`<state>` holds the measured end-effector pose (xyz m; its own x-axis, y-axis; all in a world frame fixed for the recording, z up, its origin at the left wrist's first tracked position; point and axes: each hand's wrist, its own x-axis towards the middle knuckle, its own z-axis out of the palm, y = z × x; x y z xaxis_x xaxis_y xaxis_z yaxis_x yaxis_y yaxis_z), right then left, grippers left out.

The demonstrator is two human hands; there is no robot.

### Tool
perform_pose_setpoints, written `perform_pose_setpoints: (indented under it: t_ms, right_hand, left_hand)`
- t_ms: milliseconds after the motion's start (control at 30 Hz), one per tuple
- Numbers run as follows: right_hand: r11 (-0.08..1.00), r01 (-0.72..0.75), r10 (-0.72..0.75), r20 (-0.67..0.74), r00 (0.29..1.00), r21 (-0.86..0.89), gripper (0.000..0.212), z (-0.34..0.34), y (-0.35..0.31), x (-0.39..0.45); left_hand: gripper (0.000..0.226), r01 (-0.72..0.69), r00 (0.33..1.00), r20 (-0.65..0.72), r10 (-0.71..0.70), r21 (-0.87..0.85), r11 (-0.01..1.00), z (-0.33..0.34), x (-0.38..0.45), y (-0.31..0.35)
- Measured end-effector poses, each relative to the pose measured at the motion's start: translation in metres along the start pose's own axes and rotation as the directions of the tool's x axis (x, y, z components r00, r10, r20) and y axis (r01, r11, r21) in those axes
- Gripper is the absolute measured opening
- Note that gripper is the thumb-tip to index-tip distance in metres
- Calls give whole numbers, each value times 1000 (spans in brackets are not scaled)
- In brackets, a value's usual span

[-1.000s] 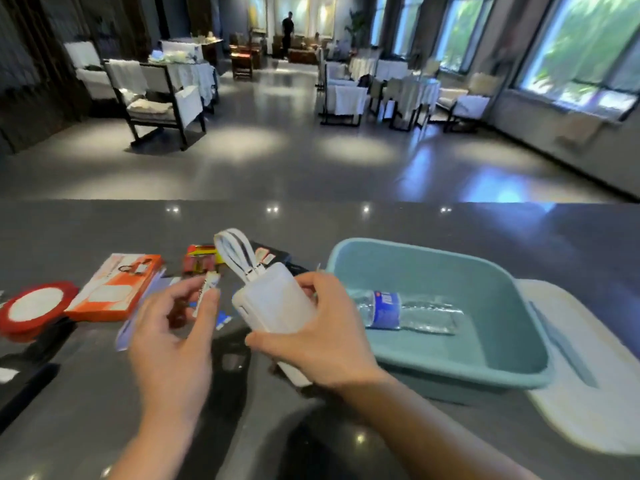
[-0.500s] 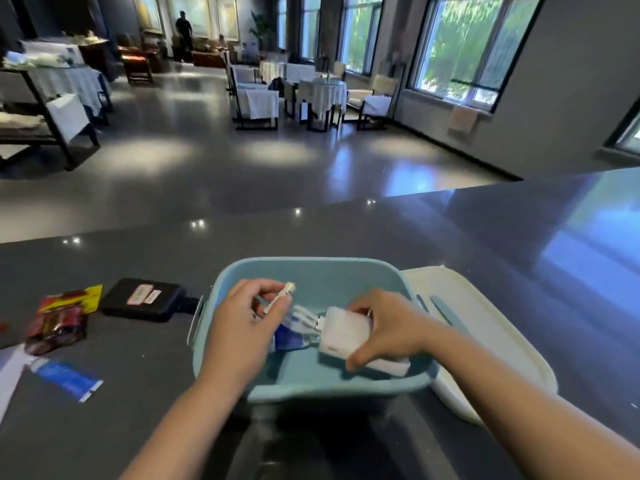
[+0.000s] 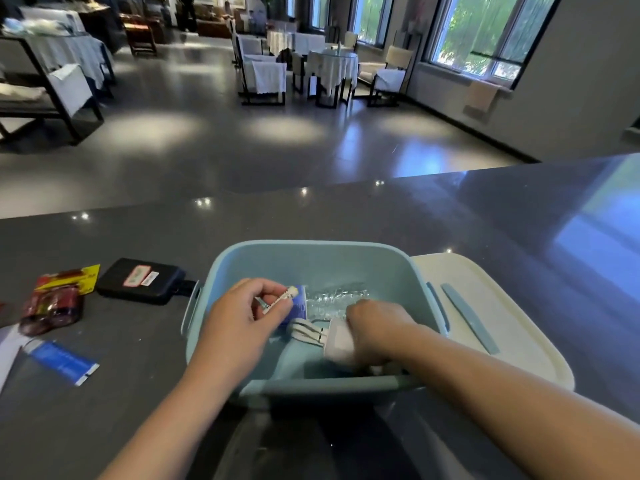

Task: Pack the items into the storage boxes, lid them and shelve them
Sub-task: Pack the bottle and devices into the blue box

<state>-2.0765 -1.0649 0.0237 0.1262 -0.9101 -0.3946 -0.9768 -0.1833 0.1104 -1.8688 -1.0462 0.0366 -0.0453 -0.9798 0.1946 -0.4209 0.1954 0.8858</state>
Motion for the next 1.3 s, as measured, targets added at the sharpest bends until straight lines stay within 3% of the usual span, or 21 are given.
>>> perform_pose_setpoints:
  t_ms: [100, 267, 367, 433, 500, 567, 633, 700, 800, 867, 900, 967, 1033, 1133, 1200, 1300]
  right_hand:
    - [1000, 16, -16, 30, 999, -16, 37, 0, -1, 0]
    - [992, 84, -81, 32, 996, -93, 46, 1, -1, -2]
    - [998, 69, -69, 46, 997, 14, 46, -3, 6, -7]
    - [966, 37, -10, -106, 994, 257, 37, -10, 6, -13]
    - [773, 113, 93, -287, 953, 624, 19, -19, -2, -19]
    - [408, 207, 100, -268, 958, 889, 12, -28, -16, -26]
    - [145, 195, 17, -199, 980, 970, 13, -31, -28, -33]
    - [69, 186, 3, -186, 982, 980, 14, -28, -33, -35]
    - [38, 184, 16, -185, 983, 982, 11, -24, -33, -33]
    - [82, 202, 33, -205, 978, 976, 8, -28, -29, -32]
    - [156, 231, 75, -245, 967, 960, 6, -32, -23, -31]
    - [417, 265, 208, -375, 903, 869, 4, -42, -1, -29]
    - [678, 179, 255, -456, 853, 713, 11, -49, 28, -28]
    - [909, -40, 202, -357, 912, 414, 5, -48, 52, -27]
    - [977, -136, 182, -299, 937, 167, 14, -44, 46, -22]
    - [986, -168, 162, -212, 964, -12, 24, -39, 27, -11]
  left_hand:
    - [6, 2, 1000, 21, -3, 60, 998, 0, 0, -2]
    - [6, -8, 999, 47, 0, 157, 988, 0, -1, 0]
    - [6, -5, 999, 49, -3, 162, 987, -1, -2, 1]
    - [7, 3, 999, 48, -10, 143, 990, -2, -2, 1]
    - [9, 9, 999, 46, -14, 111, 994, -2, -2, 2]
    - [10, 17, 999, 48, -21, 86, 996, -2, -2, 5]
    - [12, 29, 998, 57, -34, 74, 997, -3, -3, 6]
    - [13, 36, 997, 67, -39, 51, 998, -3, -3, 8]
    - [16, 38, 995, 91, -41, 33, 999, -1, -5, 11]
    - [21, 40, 996, 80, -42, 23, 999, -1, -5, 12]
    - [24, 34, 998, 55, -35, 24, 999, -1, -5, 12]
    - [25, 1, 1000, -1, -1, 56, 998, 0, -4, 11]
    - [17, -32, 999, -40, 35, 91, 995, 0, -5, 10]
    - [9, -52, 997, -49, 60, 144, 988, 1, -6, 10]
    - [7, -53, 997, -45, 62, 172, 984, 1, -6, 9]
    - [5, -50, 996, -59, 61, 182, 982, 2, -8, 9]
